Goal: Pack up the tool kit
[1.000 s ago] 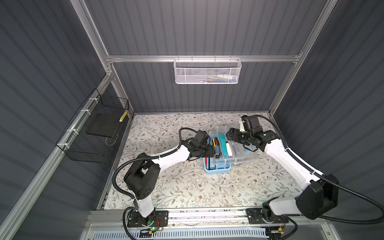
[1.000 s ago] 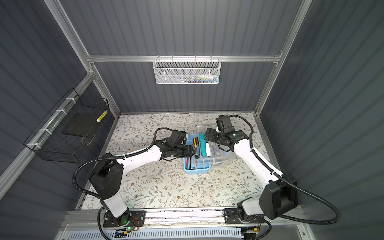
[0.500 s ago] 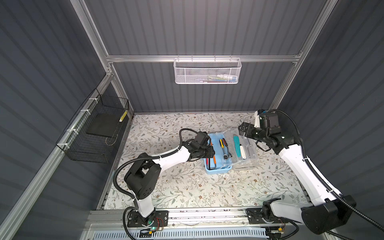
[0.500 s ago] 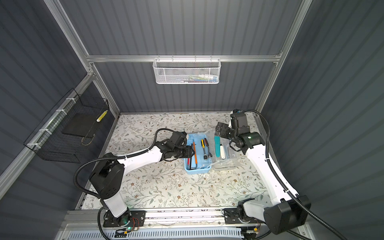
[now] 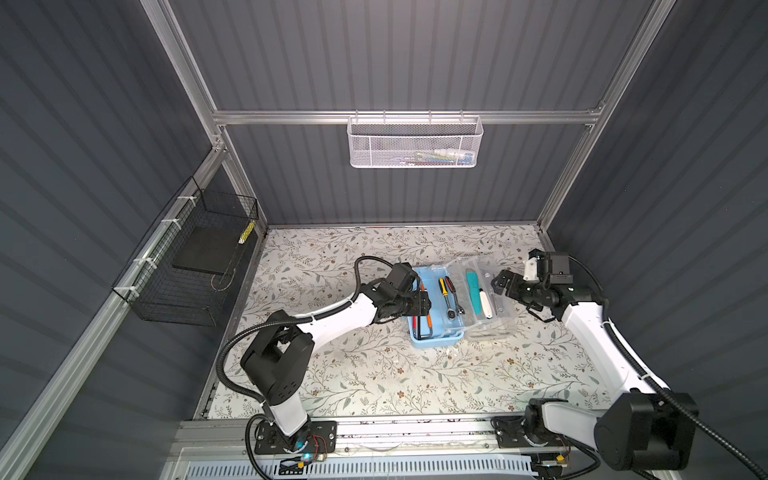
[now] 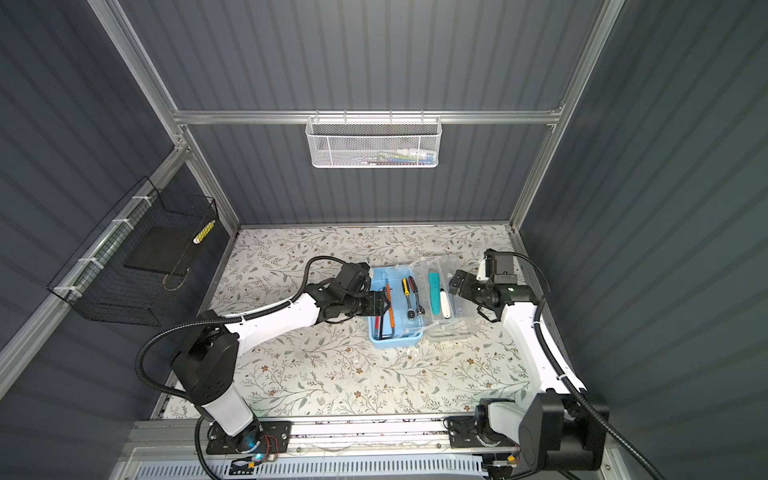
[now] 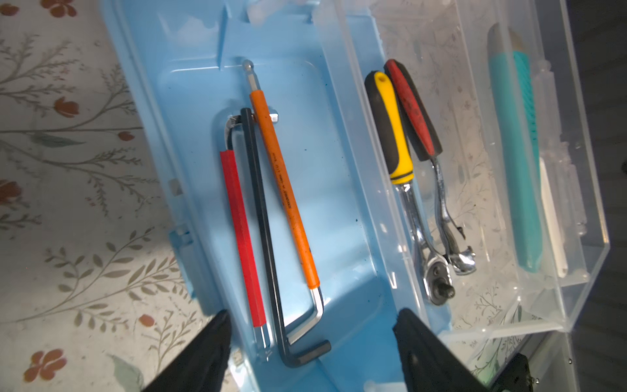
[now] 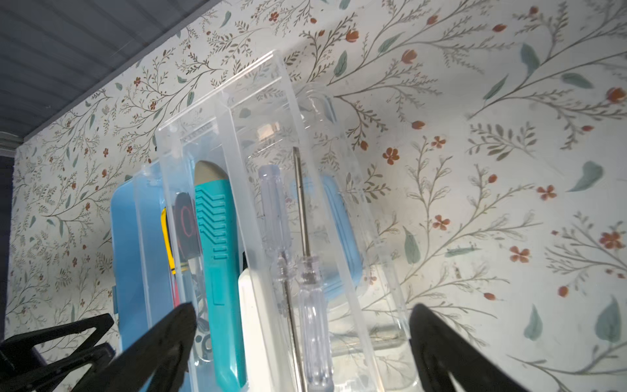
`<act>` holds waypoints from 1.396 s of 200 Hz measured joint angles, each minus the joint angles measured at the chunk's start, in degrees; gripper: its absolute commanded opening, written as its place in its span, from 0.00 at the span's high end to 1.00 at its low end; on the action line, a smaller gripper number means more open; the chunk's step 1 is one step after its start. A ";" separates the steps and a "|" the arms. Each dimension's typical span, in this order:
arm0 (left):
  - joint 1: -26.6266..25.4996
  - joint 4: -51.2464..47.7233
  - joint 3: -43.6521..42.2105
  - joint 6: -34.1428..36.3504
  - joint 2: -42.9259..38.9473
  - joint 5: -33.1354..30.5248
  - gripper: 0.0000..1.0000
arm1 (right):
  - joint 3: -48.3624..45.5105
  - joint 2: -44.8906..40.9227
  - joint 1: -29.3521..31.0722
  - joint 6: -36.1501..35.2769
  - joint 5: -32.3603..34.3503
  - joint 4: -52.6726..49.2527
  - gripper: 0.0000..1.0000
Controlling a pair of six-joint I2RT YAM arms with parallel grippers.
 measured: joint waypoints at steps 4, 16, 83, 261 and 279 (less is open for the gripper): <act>0.00 -0.11 -0.33 -0.04 -0.48 -0.22 0.17 | -0.26 0.07 -0.35 -0.02 -0.66 0.37 0.01; 0.00 -0.46 -1.42 -0.02 -1.90 -0.50 0.16 | -0.90 0.44 -1.27 0.00 -2.25 1.25 0.01; 0.00 -0.22 -7.37 -0.07 -2.62 0.83 0.19 | -1.66 3.76 -2.16 0.26 -11.02 3.56 0.04; 1.03 4.61 -10.34 -0.76 0.42 6.75 0.53 | -1.86 3.98 3.13 3.43 -10.25 5.31 0.13; 1.03 4.50 -10.14 -0.76 1.18 6.73 0.53 | -0.98 3.85 4.92 4.31 -9.35 5.31 0.13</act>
